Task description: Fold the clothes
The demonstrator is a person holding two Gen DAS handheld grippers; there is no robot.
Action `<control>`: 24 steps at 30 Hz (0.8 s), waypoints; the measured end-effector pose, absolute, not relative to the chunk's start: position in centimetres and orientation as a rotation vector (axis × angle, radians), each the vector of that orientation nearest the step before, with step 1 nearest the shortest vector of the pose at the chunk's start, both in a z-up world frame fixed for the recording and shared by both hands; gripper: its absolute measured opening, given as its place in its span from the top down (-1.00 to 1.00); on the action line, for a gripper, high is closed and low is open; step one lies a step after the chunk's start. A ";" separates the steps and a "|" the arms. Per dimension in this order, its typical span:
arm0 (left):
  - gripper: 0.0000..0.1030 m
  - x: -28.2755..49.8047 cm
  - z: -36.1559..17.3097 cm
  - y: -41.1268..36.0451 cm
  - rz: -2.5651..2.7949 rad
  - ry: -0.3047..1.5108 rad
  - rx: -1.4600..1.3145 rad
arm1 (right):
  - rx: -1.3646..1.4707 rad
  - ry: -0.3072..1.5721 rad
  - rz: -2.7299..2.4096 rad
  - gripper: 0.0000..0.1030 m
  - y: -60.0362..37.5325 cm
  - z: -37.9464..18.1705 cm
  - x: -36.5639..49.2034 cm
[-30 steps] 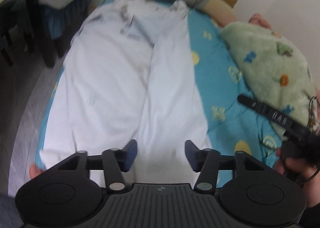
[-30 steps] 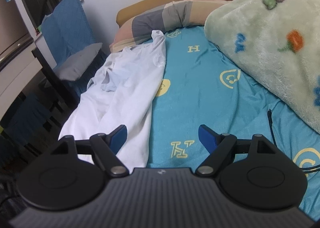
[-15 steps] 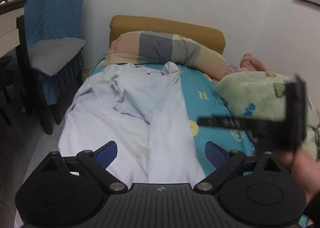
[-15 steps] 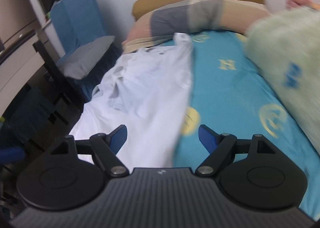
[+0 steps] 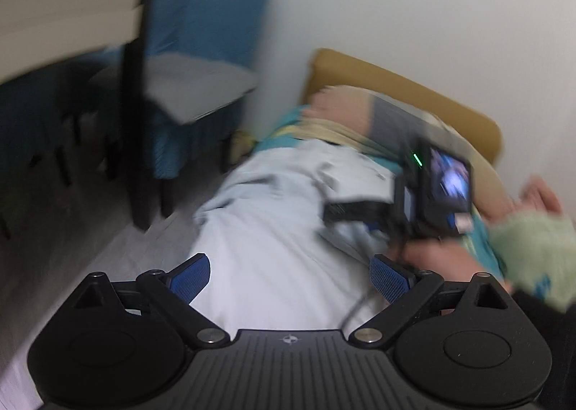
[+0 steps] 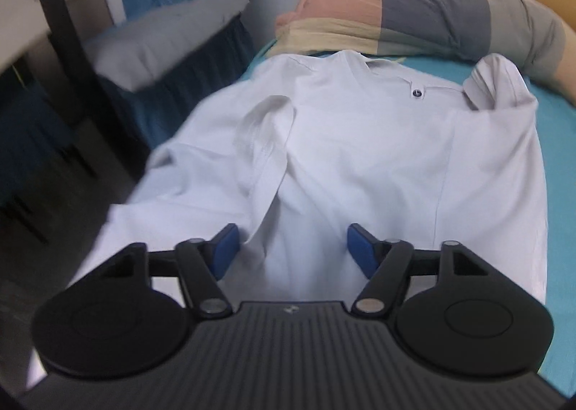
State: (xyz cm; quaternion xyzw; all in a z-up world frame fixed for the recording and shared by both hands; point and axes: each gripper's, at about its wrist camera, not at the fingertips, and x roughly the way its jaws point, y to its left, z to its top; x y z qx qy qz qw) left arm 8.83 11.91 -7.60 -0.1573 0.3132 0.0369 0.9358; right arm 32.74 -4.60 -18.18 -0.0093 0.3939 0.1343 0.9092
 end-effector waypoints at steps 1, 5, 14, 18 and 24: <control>-0.88 9.4 -7.7 12.8 0.104 0.637 -0.351 | -0.044 0.792 0.279 0.04 -4.4 -18.1 32.8; -0.88 10.5 -8.1 15.1 0.161 0.636 -0.425 | -0.107 0.715 0.268 0.86 -3.9 -17.0 32.8; -0.88 9.6 -7.5 15.7 0.145 0.630 -0.437 | -0.137 0.679 0.208 0.83 -2.9 -14.6 34.7; -0.91 9.6 -7.7 15.0 0.167 0.668 -0.352 | -0.195 0.691 0.245 0.10 -1.6 -14.6 34.3; -0.91 9.6 -8.3 15.6 0.182 0.704 -0.380 | -0.322 0.643 0.366 -0.61 3.3 -13.9 34.2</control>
